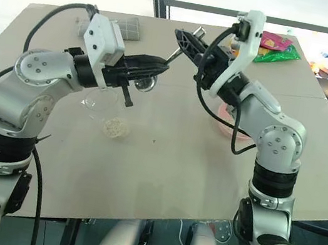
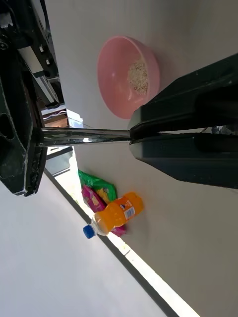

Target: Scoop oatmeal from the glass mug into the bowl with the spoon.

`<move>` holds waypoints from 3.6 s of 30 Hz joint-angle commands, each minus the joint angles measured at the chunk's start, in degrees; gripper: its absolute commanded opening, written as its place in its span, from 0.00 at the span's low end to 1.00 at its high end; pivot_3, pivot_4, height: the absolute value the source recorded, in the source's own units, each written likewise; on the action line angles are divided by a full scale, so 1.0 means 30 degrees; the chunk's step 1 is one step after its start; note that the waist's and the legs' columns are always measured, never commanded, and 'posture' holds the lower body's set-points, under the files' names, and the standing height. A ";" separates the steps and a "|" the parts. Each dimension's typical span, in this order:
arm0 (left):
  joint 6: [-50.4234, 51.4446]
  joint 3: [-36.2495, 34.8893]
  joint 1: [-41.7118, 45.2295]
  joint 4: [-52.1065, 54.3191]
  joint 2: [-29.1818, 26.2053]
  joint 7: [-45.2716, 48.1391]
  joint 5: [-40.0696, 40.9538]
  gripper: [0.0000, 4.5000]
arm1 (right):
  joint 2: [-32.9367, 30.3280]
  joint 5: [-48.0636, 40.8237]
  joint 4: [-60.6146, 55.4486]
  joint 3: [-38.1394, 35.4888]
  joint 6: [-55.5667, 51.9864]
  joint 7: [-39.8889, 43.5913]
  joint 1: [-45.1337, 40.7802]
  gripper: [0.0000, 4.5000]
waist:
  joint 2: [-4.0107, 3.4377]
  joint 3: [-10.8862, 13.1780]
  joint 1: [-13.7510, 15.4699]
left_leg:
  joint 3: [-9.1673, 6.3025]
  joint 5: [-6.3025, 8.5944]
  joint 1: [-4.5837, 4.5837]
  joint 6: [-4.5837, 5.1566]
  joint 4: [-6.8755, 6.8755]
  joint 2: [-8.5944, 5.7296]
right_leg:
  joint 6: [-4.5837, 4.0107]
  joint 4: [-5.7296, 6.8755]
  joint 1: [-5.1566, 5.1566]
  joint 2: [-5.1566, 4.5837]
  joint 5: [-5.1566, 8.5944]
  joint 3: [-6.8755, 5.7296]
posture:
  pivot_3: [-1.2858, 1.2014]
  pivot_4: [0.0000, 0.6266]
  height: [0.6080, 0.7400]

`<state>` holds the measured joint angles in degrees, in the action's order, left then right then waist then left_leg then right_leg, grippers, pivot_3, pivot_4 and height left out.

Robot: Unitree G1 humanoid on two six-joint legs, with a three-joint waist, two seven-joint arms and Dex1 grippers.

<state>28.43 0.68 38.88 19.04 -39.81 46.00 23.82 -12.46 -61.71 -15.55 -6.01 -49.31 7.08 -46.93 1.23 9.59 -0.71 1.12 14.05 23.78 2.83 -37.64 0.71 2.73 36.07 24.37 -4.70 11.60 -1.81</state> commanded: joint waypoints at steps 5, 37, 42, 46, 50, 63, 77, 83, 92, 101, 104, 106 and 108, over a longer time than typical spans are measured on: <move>0.2267 -0.3761 -0.1171 0.3049 0.0697 -0.2279 0.3165 0.50 | -0.0472 -0.1396 0.0947 -0.2475 0.0090 -0.0908 -0.1107 0.00 | -0.0001 0.0011 -0.0047 | -0.0008 0.0002 0.0003 0.0002 -0.0035 0.0006 | 0.0001 0.0039 0.0011 -0.0003 -0.0001 0.0020 | 0.52 0.24 1.00; -0.6171 -0.9363 -1.5851 0.0016 0.4646 -0.3865 0.0811 0.50 | -0.3960 -0.0975 0.4796 -0.7266 0.0401 -0.2790 -0.0010 0.00 | -0.0082 0.0057 0.0014 | 0.0060 0.0009 -0.0004 0.0015 -0.0232 0.0050 | -0.0013 0.0207 0.0030 0.0021 0.0005 0.0107 | 0.52 0.24 1.00; -0.6995 -0.8277 -1.3870 -0.2354 0.4732 -0.3841 0.0401 0.50 | -0.3975 -0.1142 0.4102 -0.7471 0.0438 -0.3280 0.0392 0.00 | -0.0083 0.0058 0.0042 | 0.0056 0.0009 0.0002 0.0016 -0.0233 0.0092 | -0.0009 0.0205 0.0029 0.0021 0.0005 0.0101 | 0.52 0.24 1.00; -0.7589 -0.7493 -1.2376 -0.4334 0.4536 -0.3579 -0.0138 0.50 | -0.3964 -0.1247 0.3594 -0.7497 0.0464 -0.3577 0.0671 0.00 | -0.0084 0.0059 0.0017 | 0.0065 0.0010 0.0001 0.0016 -0.0231 0.0100 | -0.0006 0.0206 0.0032 0.0020 0.0003 0.0107 | 0.52 0.24 1.00; -0.8288 -0.6986 -1.1122 -0.6144 0.4407 -0.3243 -0.0588 0.50 | -0.3919 -0.1365 0.3204 -0.7590 0.0505 -0.3923 0.0874 0.00 | -0.0084 0.0059 0.0010 | 0.0059 0.0010 0.0001 0.0017 -0.0231 0.0094 | -0.0006 0.0211 0.0032 0.0031 0.0002 0.0098 | 0.52 0.24 1.00; -0.7971 -0.6683 -1.0037 -0.6993 0.4359 -0.2757 -0.0091 0.00 | -0.3673 -0.1549 0.2469 -0.7225 0.0663 -0.4214 0.1107 0.00 | -0.0088 0.0062 -0.0018 | 0.0064 0.0010 0.0005 0.0017 -0.0229 0.0138 | -0.0005 0.0209 0.0039 0.0032 0.0002 0.0104 | 0.52 0.24 1.00; -0.7157 -0.2577 -0.3583 -0.9367 0.6321 -0.4328 -0.2246 0.00 | -0.2077 -0.2602 0.1759 -0.3691 -0.0431 -0.2573 -0.2706 0.00 | -0.0088 0.0074 0.0075 | 0.0053 0.0009 0.0036 0.0017 -0.0231 0.0067 | -0.0002 0.0211 0.0051 0.0036 0.0000 0.0079 | 0.52 0.24 1.00; -0.8589 -0.1893 -0.0917 -1.2773 0.7313 -0.3625 -0.2731 0.00 | -0.2077 -0.1742 0.0615 -0.1771 -0.0825 -0.1280 -0.2231 0.00 | -0.0085 0.0074 -0.0037 | 0.0050 0.0009 0.0061 0.0017 -0.0227 0.0056 | 0.0000 0.0198 0.0067 0.0039 -0.0001 0.0075 | 0.52 0.24 1.00; -0.9747 -0.1304 -0.0318 -1.4054 0.7660 -0.2996 -0.3390 0.00 | -0.4844 0.4551 -0.0483 0.3221 0.0246 0.2667 -0.0402 0.00 | -0.0073 0.0083 0.0026 | 0.0044 0.0009 0.0076 0.0017 -0.0223 0.0055 | 0.0002 0.0214 0.0097 0.0035 -0.0001 0.0062 | 0.52 0.24 1.00; -1.0961 -0.0459 0.0550 -1.4923 0.7619 -0.2787 -0.4714 0.00 | -0.3517 0.7935 0.0628 0.5807 0.0751 0.4714 -0.0397 0.00 | -0.0060 0.0091 0.0002 | 0.0031 0.0009 0.0073 0.0017 -0.0229 0.0058 | 0.0002 0.0223 0.0100 0.0042 -0.0001 0.0056 | 0.52 0.24 1.00; -1.1220 -0.0354 0.0495 -1.5064 0.7720 -0.2796 -0.4905 0.00 | -0.2981 0.8255 0.0468 0.5918 0.0661 0.5232 0.0012 0.00 | -0.0058 0.0092 0.0015 | 0.0030 0.0009 0.0075 0.0016 -0.0229 0.0056 | 0.0003 0.0219 0.0099 0.0038 -0.0001 0.0056 | 0.52 0.24 1.00; -1.1652 0.0039 0.0357 -1.5188 0.7532 -0.2676 -0.5462 0.00 | -0.2580 0.8173 0.0262 0.5660 0.0446 0.5353 0.0203 0.00 | -0.0053 0.0095 0.0050 | 0.0027 0.0009 0.0077 0.0016 -0.0229 0.0054 | 0.0003 0.0217 0.0098 0.0035 -0.0002 0.0051 | 0.52 0.24 1.00; -1.1803 0.0173 0.0240 -1.5218 0.7501 -0.2583 -0.5627 0.00 | -0.2387 0.8605 0.0105 0.5563 0.0682 0.5371 0.0259 0.00 | -0.0052 0.0095 0.0033 | 0.0028 0.0009 0.0084 0.0016 -0.0230 0.0052 | 0.0003 0.0217 0.0099 0.0032 -0.0002 0.0046 | 0.52 0.24 1.00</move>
<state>-5.22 0.81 38.86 -27.85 -16.88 37.94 7.45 -20.08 -35.87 -12.47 11.94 -48.42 22.06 -45.91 1.08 9.87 -0.61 1.19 14.07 24.02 2.88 -38.33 0.87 2.74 36.73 24.67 -4.61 11.59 -1.67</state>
